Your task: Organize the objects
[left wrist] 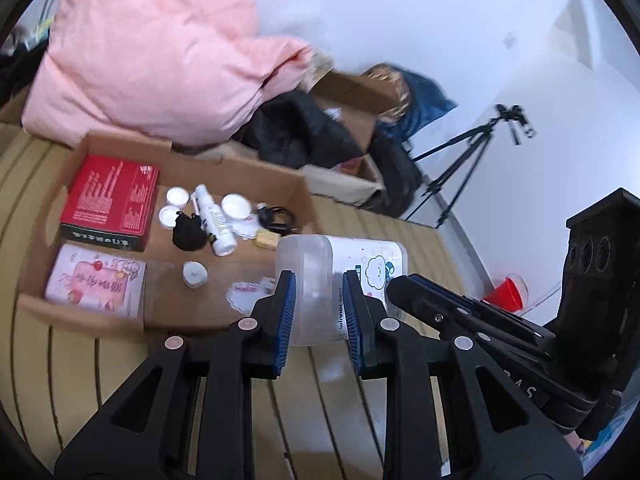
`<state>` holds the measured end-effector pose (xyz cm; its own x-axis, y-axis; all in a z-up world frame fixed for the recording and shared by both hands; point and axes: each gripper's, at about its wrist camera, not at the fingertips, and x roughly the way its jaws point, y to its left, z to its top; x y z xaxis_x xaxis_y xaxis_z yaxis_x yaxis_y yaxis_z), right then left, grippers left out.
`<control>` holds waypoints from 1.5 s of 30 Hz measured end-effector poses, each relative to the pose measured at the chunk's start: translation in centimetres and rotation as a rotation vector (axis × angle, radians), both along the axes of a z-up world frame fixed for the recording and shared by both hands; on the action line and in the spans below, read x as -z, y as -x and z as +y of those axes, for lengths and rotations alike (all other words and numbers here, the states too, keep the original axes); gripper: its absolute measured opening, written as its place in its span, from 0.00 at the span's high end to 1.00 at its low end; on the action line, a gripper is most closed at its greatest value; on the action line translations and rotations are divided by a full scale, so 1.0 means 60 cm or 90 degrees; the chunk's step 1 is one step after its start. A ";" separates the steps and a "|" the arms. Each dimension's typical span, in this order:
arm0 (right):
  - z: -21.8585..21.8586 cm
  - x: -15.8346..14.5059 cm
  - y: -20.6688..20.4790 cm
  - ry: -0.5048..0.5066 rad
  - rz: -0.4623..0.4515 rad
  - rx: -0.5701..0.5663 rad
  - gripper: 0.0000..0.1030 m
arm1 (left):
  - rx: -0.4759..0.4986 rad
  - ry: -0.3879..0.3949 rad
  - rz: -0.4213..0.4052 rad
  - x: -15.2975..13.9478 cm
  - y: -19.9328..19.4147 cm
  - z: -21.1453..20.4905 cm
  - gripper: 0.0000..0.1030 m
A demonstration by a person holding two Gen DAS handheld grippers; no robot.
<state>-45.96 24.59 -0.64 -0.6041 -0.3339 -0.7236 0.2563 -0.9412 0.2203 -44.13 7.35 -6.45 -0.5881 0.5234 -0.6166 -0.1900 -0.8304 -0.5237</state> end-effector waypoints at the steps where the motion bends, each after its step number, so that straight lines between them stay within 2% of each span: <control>1: 0.000 0.013 0.021 0.001 -0.019 0.003 0.80 | 0.001 0.000 -0.021 0.015 0.021 0.000 0.80; 3: -0.001 0.047 0.065 0.000 -0.064 0.007 0.80 | -0.002 0.007 -0.067 0.051 0.060 0.002 0.80; 7: -0.008 0.121 0.127 -0.017 -0.147 0.012 0.80 | 0.000 0.040 -0.126 0.112 0.097 0.011 0.82; 9: -0.021 0.140 0.135 -0.057 -0.155 0.016 0.80 | -0.001 0.055 -0.147 0.132 0.104 0.013 0.82; 11: -0.027 0.149 0.139 -0.071 -0.151 0.014 0.80 | -0.002 0.061 -0.140 0.139 0.105 0.014 0.82; 14: -0.027 0.152 0.143 -0.065 -0.155 0.014 0.80 | 0.007 0.096 -0.110 0.121 0.099 0.016 0.77; 16: -0.027 0.146 0.145 -0.054 -0.162 0.002 0.80 | 0.002 0.121 -0.082 0.097 0.086 0.011 0.60; 18: -0.025 0.131 0.137 -0.065 -0.158 0.007 0.80 | -0.003 0.143 -0.055 0.063 0.064 0.000 0.58; 20: -0.022 0.102 0.119 -0.074 -0.129 0.011 0.78 | -0.010 0.154 -0.026 0.026 0.034 -0.017 0.52; 21: -0.019 0.082 0.105 -0.071 -0.116 0.009 0.76 | -0.023 0.168 -0.006 0.003 0.017 -0.030 0.42; 22: -0.015 0.061 0.090 -0.068 -0.102 0.007 0.68 | -0.037 0.180 0.009 -0.013 0.006 -0.040 0.32; 24: -0.010 0.018 0.057 -0.060 -0.076 -0.008 0.37 | -0.068 0.215 0.026 -0.048 -0.022 -0.070 0.27; 25: -0.008 -0.005 0.038 -0.053 -0.064 -0.023 0.11 | -0.072 0.232 0.023 -0.060 -0.036 -0.083 0.25; 26: -0.005 -0.025 0.020 -0.047 -0.053 -0.035 0.09 | -0.076 0.251 0.017 -0.072 -0.054 -0.099 0.22; 28: 0.007 -0.063 -0.021 -0.040 -0.032 -0.041 0.09 | -0.089 0.277 0.021 -0.089 -0.090 -0.129 0.06; 31: 0.023 -0.096 -0.083 -0.049 -0.002 -0.035 0.09 | -0.116 0.284 0.032 -0.107 -0.145 -0.164 0.05; 34: 0.023 -0.096 -0.143 -0.055 0.000 -0.032 0.09 | -0.128 0.273 0.018 -0.118 -0.193 -0.177 0.00; 40: 0.010 -0.105 -0.276 -0.051 0.046 -0.023 0.09 | -0.144 0.346 0.083 -0.136 -0.329 -0.152 0.00; 45: -0.007 -0.110 -0.394 -0.057 0.077 -0.030 0.09 | -0.184 0.356 0.103 -0.144 -0.462 -0.155 0.00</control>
<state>-22.29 24.20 5.97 -0.6741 -0.3013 -0.6744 0.3202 -0.9420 0.1008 -16.38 -1.95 2.17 -0.7657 -0.0438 -0.6417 0.0416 -0.9990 0.0186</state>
